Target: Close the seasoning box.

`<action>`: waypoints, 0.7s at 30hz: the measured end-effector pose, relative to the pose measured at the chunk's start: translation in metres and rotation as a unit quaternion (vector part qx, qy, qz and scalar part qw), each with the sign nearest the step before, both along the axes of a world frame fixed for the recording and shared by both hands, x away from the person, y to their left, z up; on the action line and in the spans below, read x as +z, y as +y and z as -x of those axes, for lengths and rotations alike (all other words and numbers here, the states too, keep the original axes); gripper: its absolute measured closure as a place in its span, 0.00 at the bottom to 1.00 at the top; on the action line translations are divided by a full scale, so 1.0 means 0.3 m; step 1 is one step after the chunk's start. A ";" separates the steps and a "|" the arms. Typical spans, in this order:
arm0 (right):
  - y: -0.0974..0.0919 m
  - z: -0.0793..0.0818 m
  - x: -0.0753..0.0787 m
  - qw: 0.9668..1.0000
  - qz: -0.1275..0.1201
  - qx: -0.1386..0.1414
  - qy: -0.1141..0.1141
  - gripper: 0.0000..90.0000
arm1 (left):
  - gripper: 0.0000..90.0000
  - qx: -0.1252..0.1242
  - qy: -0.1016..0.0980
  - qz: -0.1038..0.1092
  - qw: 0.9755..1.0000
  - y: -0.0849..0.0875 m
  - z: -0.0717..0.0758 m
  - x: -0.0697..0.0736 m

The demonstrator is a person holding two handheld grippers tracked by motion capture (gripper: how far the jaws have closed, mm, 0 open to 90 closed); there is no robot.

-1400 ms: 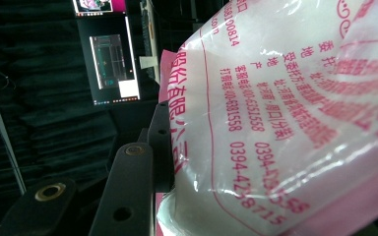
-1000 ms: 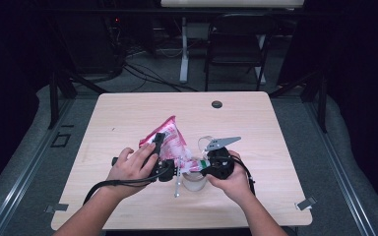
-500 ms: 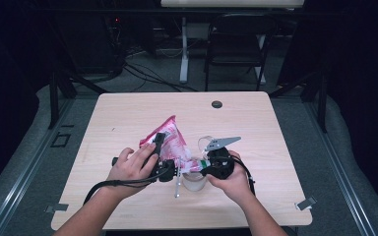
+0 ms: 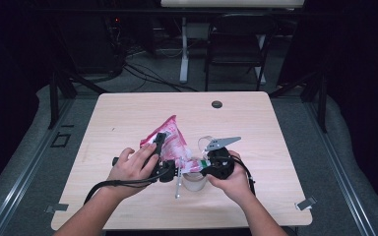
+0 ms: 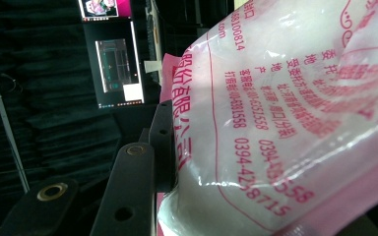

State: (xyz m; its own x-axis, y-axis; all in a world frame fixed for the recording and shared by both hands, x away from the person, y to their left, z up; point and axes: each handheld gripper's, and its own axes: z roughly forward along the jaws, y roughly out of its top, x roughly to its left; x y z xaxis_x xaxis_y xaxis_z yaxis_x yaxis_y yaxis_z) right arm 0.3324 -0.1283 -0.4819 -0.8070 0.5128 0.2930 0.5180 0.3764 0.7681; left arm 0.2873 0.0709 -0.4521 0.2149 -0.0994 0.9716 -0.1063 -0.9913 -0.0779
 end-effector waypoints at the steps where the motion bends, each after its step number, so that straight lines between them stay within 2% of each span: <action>1: 0.000 0.000 0.000 1.000 0.000 0.000 0.000 1.00 | 0.74 0.000 0.000 0.000 1.000 0.000 0.000 0.000; 13: 0.001 0.000 0.000 1.000 0.000 0.000 0.000 1.00 | 0.74 0.001 0.003 0.003 1.000 0.001 0.000 0.001; 21: 0.001 0.000 0.000 1.000 0.001 0.000 0.003 1.00 | 0.74 -0.004 -0.005 -0.001 1.000 -0.004 0.004 0.005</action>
